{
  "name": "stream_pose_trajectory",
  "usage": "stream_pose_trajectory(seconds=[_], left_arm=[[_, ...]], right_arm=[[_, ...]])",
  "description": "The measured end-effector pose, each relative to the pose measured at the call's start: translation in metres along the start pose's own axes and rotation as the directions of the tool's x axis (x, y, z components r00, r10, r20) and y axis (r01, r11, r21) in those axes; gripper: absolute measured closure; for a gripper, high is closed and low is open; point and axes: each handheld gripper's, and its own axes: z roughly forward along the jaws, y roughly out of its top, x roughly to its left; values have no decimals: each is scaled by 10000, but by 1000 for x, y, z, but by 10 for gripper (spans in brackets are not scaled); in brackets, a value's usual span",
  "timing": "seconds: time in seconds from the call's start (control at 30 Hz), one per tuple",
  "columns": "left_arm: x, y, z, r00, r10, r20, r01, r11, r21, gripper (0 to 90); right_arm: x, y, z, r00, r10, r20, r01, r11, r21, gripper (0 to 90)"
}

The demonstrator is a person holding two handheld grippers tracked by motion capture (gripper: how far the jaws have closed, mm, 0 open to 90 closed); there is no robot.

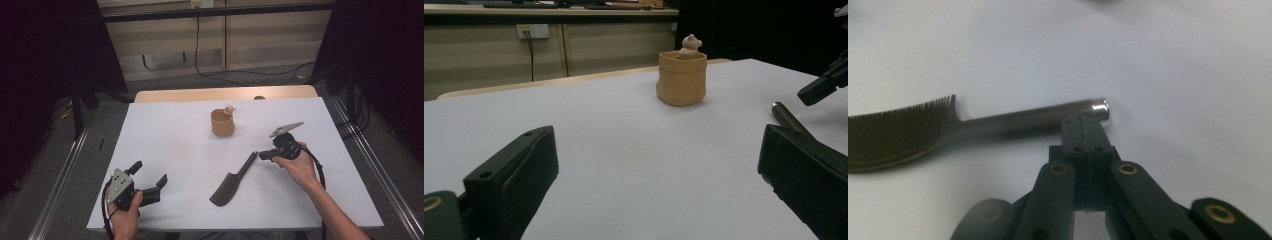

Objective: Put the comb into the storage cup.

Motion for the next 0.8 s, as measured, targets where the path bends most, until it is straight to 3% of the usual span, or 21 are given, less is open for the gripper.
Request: stream_pose_trajectory(seconds=[0.1,0.8], left_arm=[[0,0,0,10000,61,27,-61,10000,38,29],[-1,-1,1,9999,37,111,-38,10000,89,29]], right_arm=[[-1,1,3,10000,-56,73,54,9996,279,900],[0,12,21,9994,-318,155,304,9962,815,900]])
